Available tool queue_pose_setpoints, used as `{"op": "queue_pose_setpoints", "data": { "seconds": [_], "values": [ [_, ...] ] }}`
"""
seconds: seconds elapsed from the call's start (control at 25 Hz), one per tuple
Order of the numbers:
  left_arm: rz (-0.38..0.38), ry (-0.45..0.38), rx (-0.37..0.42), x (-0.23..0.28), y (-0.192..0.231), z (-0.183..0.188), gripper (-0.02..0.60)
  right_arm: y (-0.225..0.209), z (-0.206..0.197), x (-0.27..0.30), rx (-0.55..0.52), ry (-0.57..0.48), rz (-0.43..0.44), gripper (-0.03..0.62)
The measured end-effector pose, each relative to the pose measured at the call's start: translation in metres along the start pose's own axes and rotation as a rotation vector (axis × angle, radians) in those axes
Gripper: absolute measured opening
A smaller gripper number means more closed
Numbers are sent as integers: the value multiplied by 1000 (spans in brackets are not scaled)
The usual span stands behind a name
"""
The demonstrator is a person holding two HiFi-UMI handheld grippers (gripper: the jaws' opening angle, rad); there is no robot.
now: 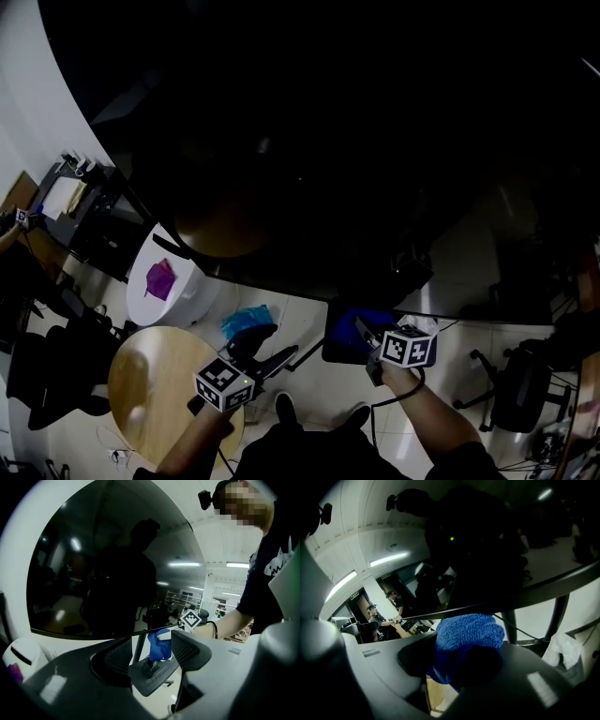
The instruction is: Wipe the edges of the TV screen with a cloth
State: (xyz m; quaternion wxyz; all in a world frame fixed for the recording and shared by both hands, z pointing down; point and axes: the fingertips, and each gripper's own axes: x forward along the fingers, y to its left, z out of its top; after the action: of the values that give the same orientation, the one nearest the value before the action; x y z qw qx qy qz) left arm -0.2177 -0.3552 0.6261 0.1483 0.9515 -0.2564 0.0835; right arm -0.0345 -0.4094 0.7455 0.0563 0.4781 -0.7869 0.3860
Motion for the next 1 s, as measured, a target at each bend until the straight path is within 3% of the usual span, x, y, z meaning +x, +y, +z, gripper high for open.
{"op": "queue_pose_setpoints", "data": {
  "seconds": [1.0],
  "values": [
    [189, -93, -92, -143, 111, -32, 250, 184, -28, 189, -64, 155, 174, 144]
  ]
}}
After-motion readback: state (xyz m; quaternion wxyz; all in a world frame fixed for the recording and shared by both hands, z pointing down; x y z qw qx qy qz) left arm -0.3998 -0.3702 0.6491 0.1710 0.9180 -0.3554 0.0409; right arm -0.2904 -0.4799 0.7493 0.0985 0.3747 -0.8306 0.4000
